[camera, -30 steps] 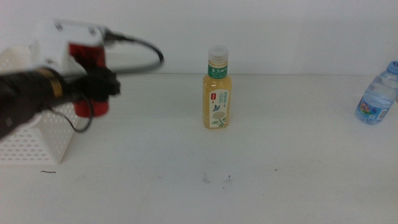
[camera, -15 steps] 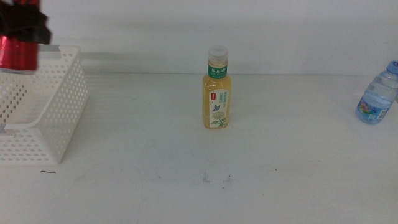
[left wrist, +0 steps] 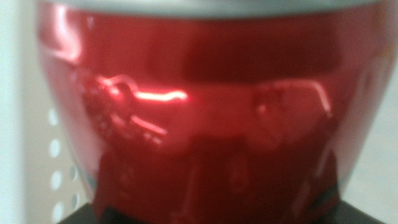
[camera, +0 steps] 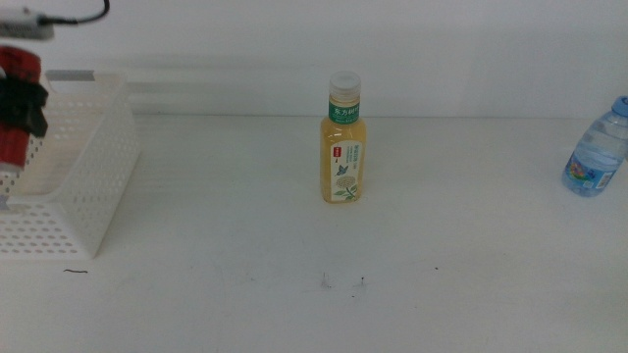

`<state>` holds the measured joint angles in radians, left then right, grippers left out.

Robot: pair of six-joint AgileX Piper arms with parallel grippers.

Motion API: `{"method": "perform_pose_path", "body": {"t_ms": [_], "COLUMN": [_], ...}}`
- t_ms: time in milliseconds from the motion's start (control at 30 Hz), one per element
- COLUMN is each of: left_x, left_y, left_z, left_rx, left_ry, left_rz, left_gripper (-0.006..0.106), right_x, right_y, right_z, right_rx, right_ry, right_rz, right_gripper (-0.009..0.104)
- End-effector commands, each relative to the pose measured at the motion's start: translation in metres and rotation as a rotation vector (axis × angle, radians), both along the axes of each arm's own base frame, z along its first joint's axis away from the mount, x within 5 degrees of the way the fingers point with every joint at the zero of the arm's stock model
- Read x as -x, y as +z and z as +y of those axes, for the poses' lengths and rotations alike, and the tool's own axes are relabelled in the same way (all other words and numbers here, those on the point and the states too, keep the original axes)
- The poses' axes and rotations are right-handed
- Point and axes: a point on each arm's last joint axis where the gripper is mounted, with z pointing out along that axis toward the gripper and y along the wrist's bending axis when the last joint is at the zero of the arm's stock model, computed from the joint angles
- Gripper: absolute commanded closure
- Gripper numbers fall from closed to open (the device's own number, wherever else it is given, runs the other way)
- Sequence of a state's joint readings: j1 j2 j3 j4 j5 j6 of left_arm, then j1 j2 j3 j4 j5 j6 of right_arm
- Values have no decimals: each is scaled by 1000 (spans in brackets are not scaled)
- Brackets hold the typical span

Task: Use arms to grab the bottles and put them into the dustbin to the left of the table.

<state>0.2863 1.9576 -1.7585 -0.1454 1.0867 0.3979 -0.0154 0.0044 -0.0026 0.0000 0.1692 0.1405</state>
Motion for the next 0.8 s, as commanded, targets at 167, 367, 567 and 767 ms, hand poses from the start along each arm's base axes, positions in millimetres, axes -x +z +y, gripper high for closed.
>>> {"method": "perform_pose_path", "body": {"t_ms": [167, 367, 567, 767], "left_x": [-17, -20, -16, -1], "left_y": [-35, -47, -47, -12], "left_z": [9, 10, 11, 6], "left_rx": [-11, -1, -16, -11], "left_ry": [39, 40, 28, 68], "left_rz": [39, 64, 106, 84], "left_gripper": [92, 80, 29, 7], "right_x": [0, 0, 0, 0], "right_y": [0, 0, 0, 0], "right_z": [0, 0, 0, 0], "right_rx": [13, 13, 13, 13], "right_ry": [-6, -6, -6, -6], "right_rz": [-10, -10, -10, -10], "right_gripper": [4, 4, 4, 4]}}
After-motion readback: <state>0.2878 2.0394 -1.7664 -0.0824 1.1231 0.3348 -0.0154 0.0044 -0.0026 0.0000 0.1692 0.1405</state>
